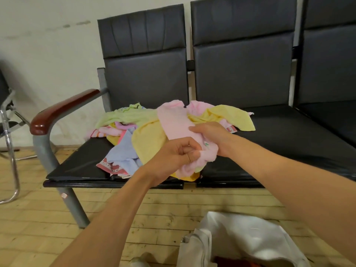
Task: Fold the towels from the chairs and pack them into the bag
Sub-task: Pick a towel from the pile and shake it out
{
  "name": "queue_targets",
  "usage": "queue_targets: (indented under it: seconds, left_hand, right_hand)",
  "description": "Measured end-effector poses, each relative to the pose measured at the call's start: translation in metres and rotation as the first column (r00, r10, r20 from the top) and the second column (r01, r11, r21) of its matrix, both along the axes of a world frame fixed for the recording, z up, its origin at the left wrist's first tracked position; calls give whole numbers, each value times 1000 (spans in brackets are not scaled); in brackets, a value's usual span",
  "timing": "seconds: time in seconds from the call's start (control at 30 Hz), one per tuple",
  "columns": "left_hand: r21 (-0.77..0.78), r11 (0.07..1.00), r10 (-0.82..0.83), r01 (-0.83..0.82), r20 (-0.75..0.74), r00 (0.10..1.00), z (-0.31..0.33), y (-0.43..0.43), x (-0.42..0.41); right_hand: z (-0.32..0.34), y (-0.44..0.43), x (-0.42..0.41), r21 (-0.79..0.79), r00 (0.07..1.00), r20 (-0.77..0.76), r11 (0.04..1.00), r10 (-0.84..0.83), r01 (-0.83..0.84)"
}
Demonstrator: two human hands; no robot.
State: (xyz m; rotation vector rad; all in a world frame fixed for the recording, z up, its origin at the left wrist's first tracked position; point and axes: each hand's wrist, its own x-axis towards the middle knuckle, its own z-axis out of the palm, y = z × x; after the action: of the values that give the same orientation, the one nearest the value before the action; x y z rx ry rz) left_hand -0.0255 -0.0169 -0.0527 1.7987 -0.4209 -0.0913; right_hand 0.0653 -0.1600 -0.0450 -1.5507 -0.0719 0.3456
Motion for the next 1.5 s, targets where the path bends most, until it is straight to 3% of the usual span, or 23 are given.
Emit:
queue_targets:
  seconds: [0.2,0.33,0.47,0.57,0.67,0.7,0.83,0.9,1.1,1.33,1.5]
  left_hand:
    - [-67,974,210,-215,-73,975,-10,-27,17]
    - [-41,893,432,-449,-209,877,-23,-58,40]
    - [-242,887,249,-393,-467,849,-35,-94,56]
    - [-432,802,157,-412,-513,844,-44,-115,71]
    - [-527,596,245,-606,-599,762,-51,-130,85]
    - [-508,583,286,-634,-603,745,-53,-134,88]
    - [-316,763,375,-564,-495,784,-52,-152,79]
    - [-278,834,305,-476,-486,819,-47,-162,67]
    - [-205,925,156,-321,-565,810,-59,-172,32]
    - [-270,866,113,-422,-716,689,-76,-173,19]
    - [-196,851,177,-488,-767,617,-81,-162,11]
  right_hand:
    - [8,-72,3,-32,997,80,999,-22,24]
    - [8,-125,-9,40,994,72,996,79,-82]
    - [-5,-168,-23,32,972,66,973,224,-227]
    - [-11,-190,-28,-178,932,63,923,357,-342]
    - [-7,-207,-34,-407,861,-14,784,508,-469]
    - [-7,-213,-35,-462,839,-56,731,541,-502]
    - [-21,-231,-36,-713,836,-177,517,520,-473]
    - [-27,-233,-34,-746,893,-174,536,416,-395]
    - [-63,-208,-33,-662,992,-71,739,105,-126]
    - [-89,-188,-32,-467,976,-195,884,-97,-5]
    - [-81,-197,-33,-297,918,-394,951,-45,-81]
